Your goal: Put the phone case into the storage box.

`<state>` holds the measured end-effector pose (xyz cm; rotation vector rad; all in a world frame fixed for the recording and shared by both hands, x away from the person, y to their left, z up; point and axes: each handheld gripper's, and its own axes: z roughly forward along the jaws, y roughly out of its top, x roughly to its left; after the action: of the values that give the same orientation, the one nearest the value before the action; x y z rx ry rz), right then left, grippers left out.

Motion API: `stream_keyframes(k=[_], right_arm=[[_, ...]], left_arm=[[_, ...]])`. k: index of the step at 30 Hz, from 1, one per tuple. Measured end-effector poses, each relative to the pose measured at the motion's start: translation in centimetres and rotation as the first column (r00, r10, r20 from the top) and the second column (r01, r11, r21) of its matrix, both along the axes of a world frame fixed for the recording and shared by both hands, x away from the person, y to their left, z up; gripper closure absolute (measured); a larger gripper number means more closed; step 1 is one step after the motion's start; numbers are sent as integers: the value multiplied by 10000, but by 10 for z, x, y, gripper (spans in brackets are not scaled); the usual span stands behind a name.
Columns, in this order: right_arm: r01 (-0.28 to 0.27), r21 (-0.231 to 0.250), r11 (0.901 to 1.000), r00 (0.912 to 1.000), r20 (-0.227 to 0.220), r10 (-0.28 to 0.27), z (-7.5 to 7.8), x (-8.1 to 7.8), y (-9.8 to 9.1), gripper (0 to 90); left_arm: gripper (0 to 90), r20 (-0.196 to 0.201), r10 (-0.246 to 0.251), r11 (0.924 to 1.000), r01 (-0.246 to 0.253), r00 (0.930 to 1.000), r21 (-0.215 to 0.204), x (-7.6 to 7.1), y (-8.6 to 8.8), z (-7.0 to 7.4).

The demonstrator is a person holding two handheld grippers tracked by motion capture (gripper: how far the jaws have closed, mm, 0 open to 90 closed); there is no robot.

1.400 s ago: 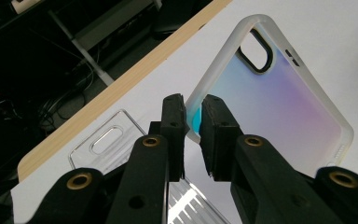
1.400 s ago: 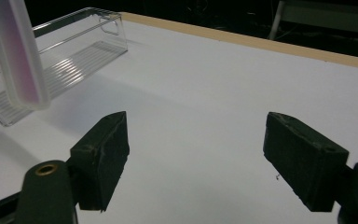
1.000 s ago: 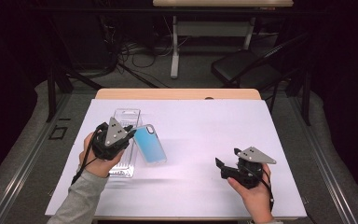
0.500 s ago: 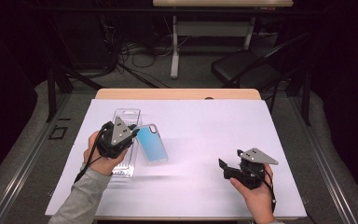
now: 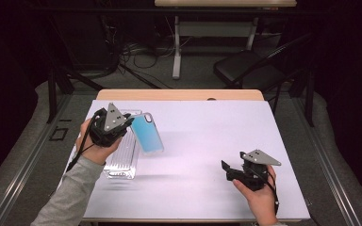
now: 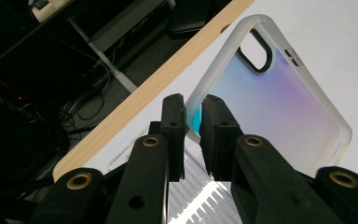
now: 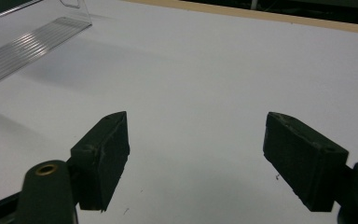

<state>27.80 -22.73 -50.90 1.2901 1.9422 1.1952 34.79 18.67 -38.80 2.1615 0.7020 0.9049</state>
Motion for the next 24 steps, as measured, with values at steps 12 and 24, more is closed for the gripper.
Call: stream_keyframes(k=[12,24], right_arm=[[22,39,10000,10000,14,-22,1,-1,0,227],[37,28,10000,10000,-56,-37,0,-1,1,230]], left_arm=[[801,85,-153,9997,151,9998,200,7,5,16],[801,317,98,9981,-116,9994,598,23,16,22]])
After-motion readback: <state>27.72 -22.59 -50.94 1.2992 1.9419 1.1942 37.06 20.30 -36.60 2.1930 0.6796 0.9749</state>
